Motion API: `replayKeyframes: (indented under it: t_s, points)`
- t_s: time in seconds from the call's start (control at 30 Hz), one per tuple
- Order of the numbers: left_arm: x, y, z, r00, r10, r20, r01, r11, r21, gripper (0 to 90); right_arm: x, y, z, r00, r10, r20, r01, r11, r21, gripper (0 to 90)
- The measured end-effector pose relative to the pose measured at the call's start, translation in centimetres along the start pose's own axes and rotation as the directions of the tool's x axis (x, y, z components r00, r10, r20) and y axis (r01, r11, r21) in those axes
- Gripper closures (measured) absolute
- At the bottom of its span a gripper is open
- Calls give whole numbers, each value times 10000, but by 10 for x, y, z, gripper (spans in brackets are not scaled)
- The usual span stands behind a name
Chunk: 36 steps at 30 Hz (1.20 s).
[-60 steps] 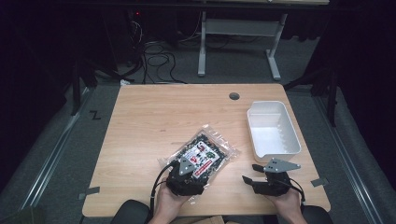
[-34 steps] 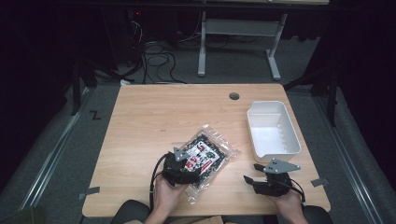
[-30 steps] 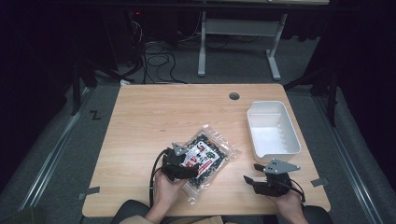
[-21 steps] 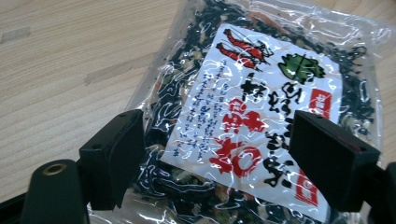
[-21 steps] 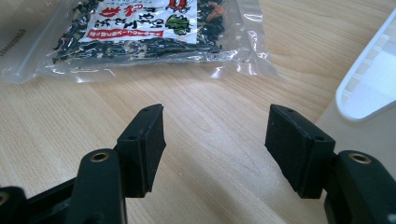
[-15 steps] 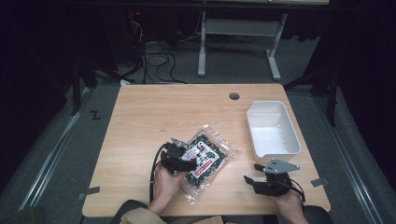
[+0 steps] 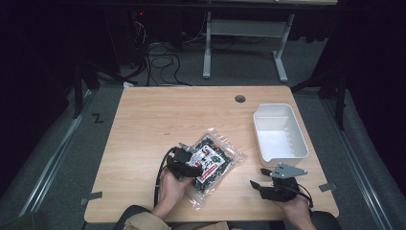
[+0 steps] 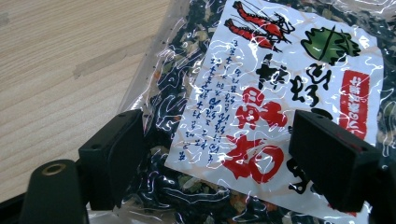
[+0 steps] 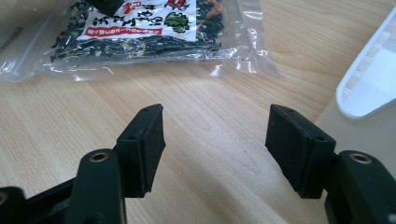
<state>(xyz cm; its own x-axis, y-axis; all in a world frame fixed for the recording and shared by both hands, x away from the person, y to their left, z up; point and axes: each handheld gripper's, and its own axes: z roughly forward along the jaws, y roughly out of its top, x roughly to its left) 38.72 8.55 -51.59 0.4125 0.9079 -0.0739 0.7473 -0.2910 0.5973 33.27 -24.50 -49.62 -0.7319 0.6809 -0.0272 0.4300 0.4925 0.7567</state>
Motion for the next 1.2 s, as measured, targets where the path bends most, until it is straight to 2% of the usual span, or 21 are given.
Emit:
replayKeyframes:
  t_s: [0.2,0.67,0.77,0.9,1.03,1.1,1.2]
  points:
    - [3,1,1,9997,-62,231,60,9999,95,192,0,0,1,10000,44,-27,-44,9999,98,376]
    - [0,-1,-2,9974,579,432,-587,9981,171,216,-1,-1,2,9998,157,-82,-157,9999,-13,389]
    - [-1,-2,-3,9961,729,500,-737,9971,161,223,-1,1,-1,9987,452,-232,-460,9982,-372,395]
    - [-3,-3,-4,9942,907,572,-917,9957,154,228,-3,3,-1,9974,602,-385,-619,9971,-432,387]
    - [-4,-4,-5,9909,1095,786,-1113,9936,182,229,-4,8,-1,9979,534,-359,-547,9978,-367,363]
    - [-7,-5,-6,9889,1210,866,-1232,9922,211,229,-6,12,0,9966,678,-463,-693,9971,-314,361]
    - [-9,-5,-6,9865,1352,925,-1377,9902,219,229,-8,19,3,9963,707,-487,-704,9975,79,347]
